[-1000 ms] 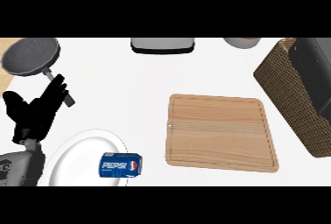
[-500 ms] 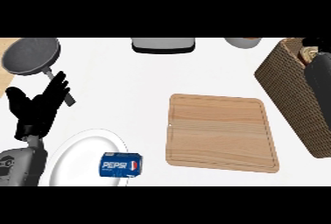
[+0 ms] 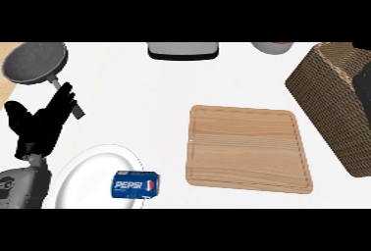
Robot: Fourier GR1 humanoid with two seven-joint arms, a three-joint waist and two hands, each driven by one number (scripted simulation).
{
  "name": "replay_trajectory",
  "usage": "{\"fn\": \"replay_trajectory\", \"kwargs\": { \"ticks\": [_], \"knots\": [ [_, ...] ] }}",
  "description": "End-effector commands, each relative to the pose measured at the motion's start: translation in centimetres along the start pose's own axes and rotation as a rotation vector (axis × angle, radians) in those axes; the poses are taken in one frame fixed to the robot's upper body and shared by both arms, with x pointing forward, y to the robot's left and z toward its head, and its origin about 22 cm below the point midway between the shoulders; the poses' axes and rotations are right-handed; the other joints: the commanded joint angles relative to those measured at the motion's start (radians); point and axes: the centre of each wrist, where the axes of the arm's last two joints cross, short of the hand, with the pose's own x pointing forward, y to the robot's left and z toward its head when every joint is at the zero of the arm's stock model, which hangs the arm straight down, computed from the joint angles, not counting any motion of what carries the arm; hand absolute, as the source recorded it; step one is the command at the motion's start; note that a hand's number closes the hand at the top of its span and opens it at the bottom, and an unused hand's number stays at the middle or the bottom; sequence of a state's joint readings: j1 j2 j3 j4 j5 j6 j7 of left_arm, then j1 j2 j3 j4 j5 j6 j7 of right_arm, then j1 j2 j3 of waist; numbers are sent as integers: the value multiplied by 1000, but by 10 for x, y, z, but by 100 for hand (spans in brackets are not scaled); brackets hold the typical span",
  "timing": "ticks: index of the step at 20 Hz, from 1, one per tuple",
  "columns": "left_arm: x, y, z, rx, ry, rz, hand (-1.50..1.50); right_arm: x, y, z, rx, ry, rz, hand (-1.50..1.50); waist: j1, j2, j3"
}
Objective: Pick the cupcake from the cutting board and place it in the basket
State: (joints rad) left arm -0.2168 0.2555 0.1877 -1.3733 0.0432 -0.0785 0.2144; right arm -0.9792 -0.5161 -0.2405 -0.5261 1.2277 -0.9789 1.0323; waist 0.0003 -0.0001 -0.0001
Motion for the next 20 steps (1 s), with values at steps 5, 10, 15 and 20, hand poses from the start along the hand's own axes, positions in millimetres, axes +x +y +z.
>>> {"fn": "replay_trajectory", "kwargs": {
  "ticks": [5, 10, 15, 20],
  "knots": [
    [2, 13, 6, 16, 18, 6, 0, -8, -23, -25, -198, 178, -334, -150, -23, -13, 0],
    [-3, 20, 14, 63, 46, 4, 0, -36, -48, -20, -148, 191, -344, -150, -77, -34, -2],
    [-15, 33, 18, 101, 70, 9, 0, -83, -70, 4, -32, 220, -302, -150, -118, -38, -2],
    [-22, 24, 28, 99, 65, 10, 0, -111, -116, 29, 52, 210, -326, -150, -109, -38, -3]
  ]
}}
